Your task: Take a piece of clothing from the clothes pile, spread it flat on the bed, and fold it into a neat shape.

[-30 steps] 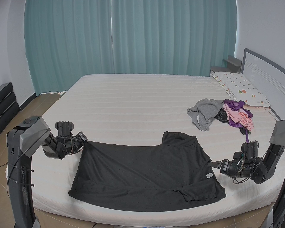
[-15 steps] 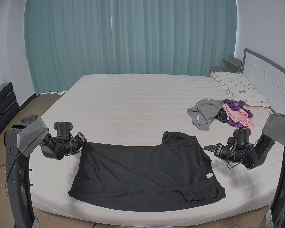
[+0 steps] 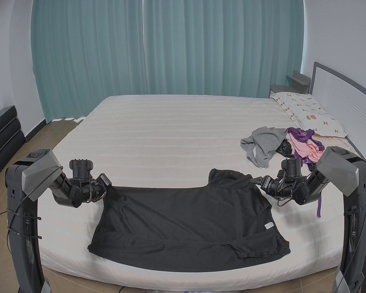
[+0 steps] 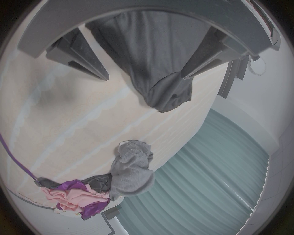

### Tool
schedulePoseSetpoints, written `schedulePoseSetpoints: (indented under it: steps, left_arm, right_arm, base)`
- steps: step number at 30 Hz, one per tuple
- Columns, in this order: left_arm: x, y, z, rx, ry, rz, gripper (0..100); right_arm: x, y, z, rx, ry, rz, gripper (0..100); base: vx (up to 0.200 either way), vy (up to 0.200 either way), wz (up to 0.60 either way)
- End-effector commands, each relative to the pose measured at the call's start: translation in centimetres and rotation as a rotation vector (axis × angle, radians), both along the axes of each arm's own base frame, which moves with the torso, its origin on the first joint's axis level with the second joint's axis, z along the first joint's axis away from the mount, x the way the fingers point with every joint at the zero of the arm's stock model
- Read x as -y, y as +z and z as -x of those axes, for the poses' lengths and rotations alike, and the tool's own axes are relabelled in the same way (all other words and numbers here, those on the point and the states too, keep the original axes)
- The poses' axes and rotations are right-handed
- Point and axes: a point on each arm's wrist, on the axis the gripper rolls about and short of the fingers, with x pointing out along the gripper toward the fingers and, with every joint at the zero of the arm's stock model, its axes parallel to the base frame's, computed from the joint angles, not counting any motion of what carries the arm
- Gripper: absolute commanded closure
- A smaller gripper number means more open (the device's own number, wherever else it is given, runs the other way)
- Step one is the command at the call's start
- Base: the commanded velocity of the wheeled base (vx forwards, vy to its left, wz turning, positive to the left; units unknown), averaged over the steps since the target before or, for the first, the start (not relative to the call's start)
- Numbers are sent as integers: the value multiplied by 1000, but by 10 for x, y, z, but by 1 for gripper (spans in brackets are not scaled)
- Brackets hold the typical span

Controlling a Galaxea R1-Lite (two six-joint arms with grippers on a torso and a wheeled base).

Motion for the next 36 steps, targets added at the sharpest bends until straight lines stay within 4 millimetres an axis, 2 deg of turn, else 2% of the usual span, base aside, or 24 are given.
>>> schedulePoseSetpoints:
  steps: [1, 3, 4, 10, 15, 18, 25, 30, 31, 36]
  left_arm:
    - [-1, -1, 1, -4, 1, 0, 100]
    - [-1, -1, 1, -4, 1, 0, 100]
    - [-1, -1, 1, -4, 1, 0, 100]
    - [-1, -1, 1, -4, 1, 0, 100]
    - [-1, -1, 1, -4, 1, 0, 100]
    - [-1, 0, 1, -4, 1, 0, 100]
    - [-2, 0, 1, -3, 4, 0, 100]
    - [-2, 0, 1, -3, 4, 0, 100]
    - [-2, 1, 1, -1, 4, 0, 100]
    - [-2, 1, 2, -3, 4, 0, 100]
  right_arm:
    - [-1, -36, -10, -51, -15, 11, 0]
    - [-1, -37, -10, -48, -15, 11, 0]
    - [-1, -37, -10, -48, -14, 10, 100]
    - [2, -29, -7, -46, -23, 11, 100]
    - [12, -13, 3, -48, -42, 15, 100]
    - [13, -14, 9, -71, -40, 22, 100]
    - [15, -2, 27, -88, -22, 29, 100]
    - [16, -5, 33, -107, -9, 47, 100]
    - [16, -6, 36, -121, -2, 54, 0]
    - [16, 0, 35, -99, 20, 60, 0]
  base:
    - [0, 0, 0]
    - [0, 0, 0]
    - [0, 0, 0]
    - [0, 0, 0]
    - [0, 0, 0]
    - [0, 0, 0]
    - [0, 0, 0]
    - [0, 0, 0]
    - [0, 0, 0]
    - [0, 0, 0]
